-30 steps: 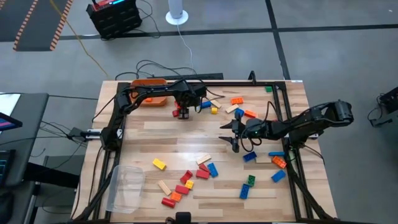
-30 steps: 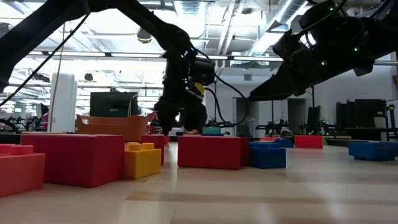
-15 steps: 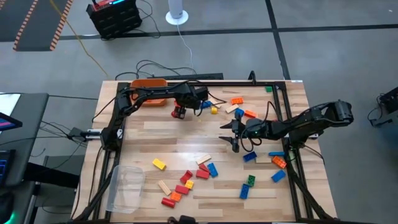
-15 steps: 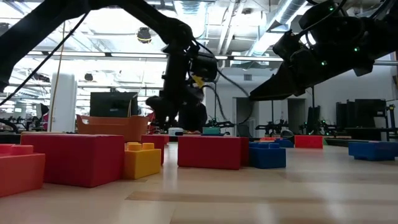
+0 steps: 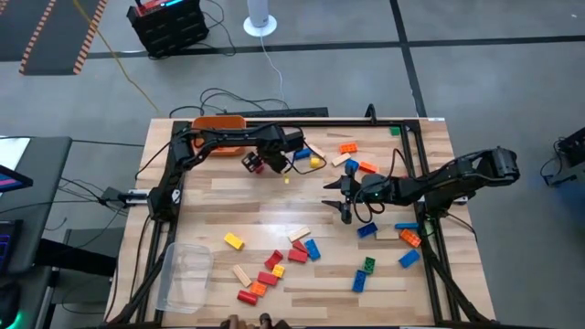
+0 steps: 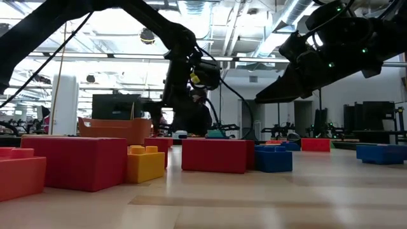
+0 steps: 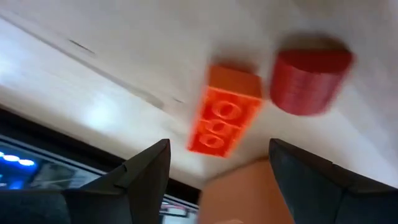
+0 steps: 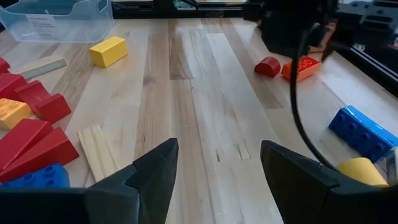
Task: Sort blocks by size
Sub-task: Put the large orange game piece into the transparent bin
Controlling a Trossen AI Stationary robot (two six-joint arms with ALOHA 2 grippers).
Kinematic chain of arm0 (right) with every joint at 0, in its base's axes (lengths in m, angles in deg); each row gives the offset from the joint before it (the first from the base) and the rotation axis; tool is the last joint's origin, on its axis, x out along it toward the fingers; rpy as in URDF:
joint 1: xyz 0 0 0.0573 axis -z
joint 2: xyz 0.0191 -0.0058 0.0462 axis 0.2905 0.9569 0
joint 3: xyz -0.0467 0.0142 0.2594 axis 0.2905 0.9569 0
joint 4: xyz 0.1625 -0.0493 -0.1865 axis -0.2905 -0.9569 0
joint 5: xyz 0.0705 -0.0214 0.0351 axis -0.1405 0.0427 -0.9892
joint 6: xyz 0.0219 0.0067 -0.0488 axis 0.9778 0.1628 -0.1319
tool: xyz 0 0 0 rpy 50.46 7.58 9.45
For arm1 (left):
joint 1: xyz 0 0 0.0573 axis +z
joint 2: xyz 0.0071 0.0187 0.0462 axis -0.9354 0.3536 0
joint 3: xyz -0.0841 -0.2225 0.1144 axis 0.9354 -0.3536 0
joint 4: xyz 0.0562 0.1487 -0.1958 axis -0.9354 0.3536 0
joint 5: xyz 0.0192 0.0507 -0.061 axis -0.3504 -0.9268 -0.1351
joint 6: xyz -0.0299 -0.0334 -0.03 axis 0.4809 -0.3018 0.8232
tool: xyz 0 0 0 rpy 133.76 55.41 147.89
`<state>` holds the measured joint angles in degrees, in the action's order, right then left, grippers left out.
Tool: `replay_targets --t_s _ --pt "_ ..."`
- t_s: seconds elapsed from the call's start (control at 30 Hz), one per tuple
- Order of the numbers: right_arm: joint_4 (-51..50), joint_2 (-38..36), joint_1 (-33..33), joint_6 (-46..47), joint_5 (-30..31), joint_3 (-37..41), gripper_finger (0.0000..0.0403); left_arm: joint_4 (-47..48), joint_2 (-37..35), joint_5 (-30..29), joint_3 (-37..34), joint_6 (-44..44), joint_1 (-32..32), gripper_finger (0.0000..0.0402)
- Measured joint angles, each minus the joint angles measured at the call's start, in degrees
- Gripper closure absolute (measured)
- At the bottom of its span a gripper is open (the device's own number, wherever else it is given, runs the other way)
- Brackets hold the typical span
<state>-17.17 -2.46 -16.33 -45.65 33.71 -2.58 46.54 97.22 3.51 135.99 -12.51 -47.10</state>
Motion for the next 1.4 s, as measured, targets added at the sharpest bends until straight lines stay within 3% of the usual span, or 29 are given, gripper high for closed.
replay_targets --t_s 0.2,0.5,0.63,0.8,0.87,1.17,1.27,1.4 --pt "-0.2 0.0 0.0 0.0 0.0 0.0 0.0143 -0.9 0.0 3.4 -1.6 -7.3 0.7 0.0135" --pt "-0.2 0.0 0.3 -0.1 0.0 0.0 0.0143 -8.1 0.0 1.9 -6.5 -11.7 1.3 0.0141" --pt "-0.2 0.0 0.3 0.0 0.0 0.0 0.0143 -8.5 0.0 1.8 -7.6 -13.4 1.3 0.0173" --pt "-0.2 0.0 0.3 -0.1 0.0 0.0 0.0143 -8.4 0.0 0.4 -7.6 -12.0 1.3 0.0253" --pt "-0.2 0.0 0.3 0.0 0.0 0.0 0.0143 -8.2 0.0 -1.1 -7.6 -9.6 1.3 0.0275" --pt "-0.2 0.0 0.4 0.5 0.0 0.0 0.0143 2.0 -0.6 0.5 1.6 7.9 -0.6 0.0275" --pt "-0.2 0.0 0.7 1.1 0.0 0.0 0.0143 7.5 -2.5 7.1 6.5 16.1 -2.3 0.0275" --pt "-0.9 0.0 1.2 1.9 0.0 0.0 0.0143 13.6 -5.9 22.4 9.0 31.8 -4.1 0.0275"
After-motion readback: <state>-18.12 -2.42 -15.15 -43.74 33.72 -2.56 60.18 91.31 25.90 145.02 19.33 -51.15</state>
